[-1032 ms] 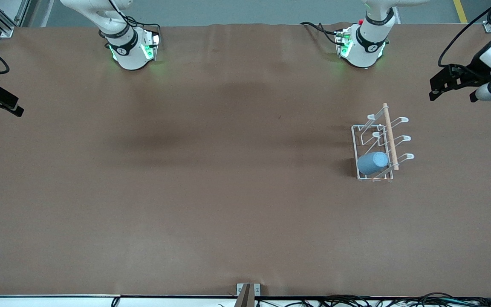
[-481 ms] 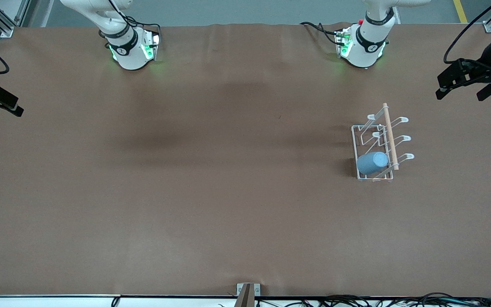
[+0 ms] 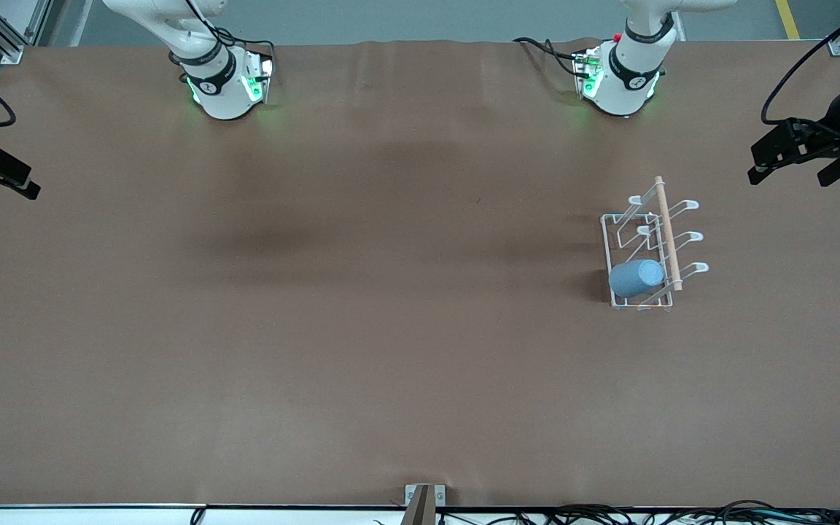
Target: Hang cup on cup holder
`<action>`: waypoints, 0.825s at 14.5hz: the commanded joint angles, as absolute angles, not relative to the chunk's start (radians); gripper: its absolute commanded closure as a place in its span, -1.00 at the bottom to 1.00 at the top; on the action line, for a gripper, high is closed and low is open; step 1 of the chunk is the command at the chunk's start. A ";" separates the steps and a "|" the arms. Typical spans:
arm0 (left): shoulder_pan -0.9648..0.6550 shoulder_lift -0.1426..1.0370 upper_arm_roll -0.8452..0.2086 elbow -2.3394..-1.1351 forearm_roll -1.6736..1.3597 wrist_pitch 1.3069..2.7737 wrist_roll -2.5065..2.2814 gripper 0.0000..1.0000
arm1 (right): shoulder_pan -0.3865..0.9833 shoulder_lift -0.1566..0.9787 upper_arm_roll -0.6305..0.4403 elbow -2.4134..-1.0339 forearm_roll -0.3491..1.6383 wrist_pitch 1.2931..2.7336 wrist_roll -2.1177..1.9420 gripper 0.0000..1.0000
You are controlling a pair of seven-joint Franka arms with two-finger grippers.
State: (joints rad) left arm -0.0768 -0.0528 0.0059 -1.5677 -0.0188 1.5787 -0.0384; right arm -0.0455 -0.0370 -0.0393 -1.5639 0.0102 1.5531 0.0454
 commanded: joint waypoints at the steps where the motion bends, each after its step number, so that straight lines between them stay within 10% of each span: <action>1: -0.075 -0.031 0.003 -1.543 -0.032 1.569 -0.064 -1.00 | -0.041 -0.044 -0.043 -1.571 -0.009 1.549 0.041 -1.00; 12: -0.077 -0.054 -0.003 -1.577 -0.032 1.572 -0.081 -1.00 | -0.041 -0.044 -0.043 -1.571 -0.009 1.549 0.041 -1.00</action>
